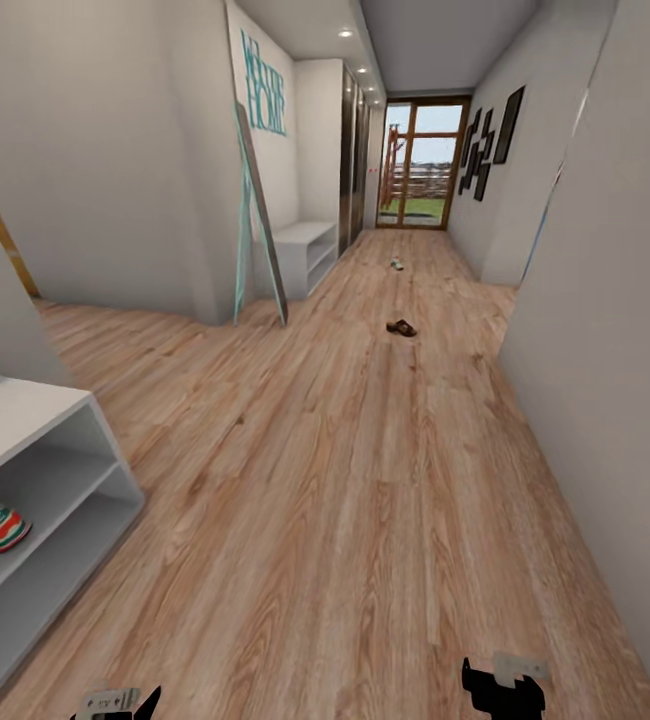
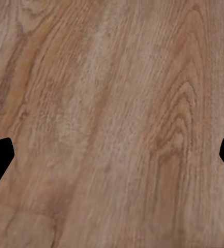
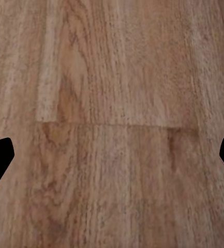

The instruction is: Pick up the two gym shoes and the two sandals from the corridor floor and place them onto the hallstand (shoe rack) in the corridor, making sure they are on the rack and not on the floor. Arrange them so the two gym shoes are next to each other and the two sandals are next to each other.

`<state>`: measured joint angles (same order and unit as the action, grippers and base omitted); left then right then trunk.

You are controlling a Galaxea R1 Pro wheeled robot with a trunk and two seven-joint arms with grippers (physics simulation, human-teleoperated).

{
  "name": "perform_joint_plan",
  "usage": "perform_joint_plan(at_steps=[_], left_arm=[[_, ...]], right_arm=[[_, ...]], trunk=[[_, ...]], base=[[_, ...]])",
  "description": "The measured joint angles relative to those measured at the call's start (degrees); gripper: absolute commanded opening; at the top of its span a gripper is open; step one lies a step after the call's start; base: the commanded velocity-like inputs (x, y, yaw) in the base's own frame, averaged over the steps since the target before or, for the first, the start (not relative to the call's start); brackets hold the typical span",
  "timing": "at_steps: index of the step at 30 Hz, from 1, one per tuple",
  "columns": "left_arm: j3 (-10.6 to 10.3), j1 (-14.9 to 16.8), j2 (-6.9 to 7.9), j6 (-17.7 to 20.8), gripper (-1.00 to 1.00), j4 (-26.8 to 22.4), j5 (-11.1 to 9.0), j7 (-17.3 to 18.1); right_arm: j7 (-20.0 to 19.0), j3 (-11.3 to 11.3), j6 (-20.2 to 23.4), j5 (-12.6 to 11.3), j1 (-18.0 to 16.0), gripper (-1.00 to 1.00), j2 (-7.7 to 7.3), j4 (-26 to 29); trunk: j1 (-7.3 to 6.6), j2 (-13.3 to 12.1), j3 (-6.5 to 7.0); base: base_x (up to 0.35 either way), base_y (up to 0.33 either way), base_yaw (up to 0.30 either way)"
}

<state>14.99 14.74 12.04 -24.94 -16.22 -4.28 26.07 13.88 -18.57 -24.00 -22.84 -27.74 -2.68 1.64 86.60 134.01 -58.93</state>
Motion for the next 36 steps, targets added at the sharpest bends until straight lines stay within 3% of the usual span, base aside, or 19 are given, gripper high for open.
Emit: perform_joint_plan(at_steps=[24,36], left_arm=[[0.25,-0.01,-0.03,0.08,1.00,0.03,-0.28,-0.34],[0.06,-0.02,-0.20,0.07,1.00,0.07,-0.01,-6.86]], right_arm=[[-0.03,-0.06,0.09,0.10,-0.01,1.00,0.16,0.03],[-0.19,-0.28,0.13,0.51,-0.01,1.00,0.09,-0.05]], trunk=[[0.00,0.00,1.54],[0.00,0.00,1.66]], base=[[0.337,0.000,-0.219],[0.337,0.006,-0.025]])
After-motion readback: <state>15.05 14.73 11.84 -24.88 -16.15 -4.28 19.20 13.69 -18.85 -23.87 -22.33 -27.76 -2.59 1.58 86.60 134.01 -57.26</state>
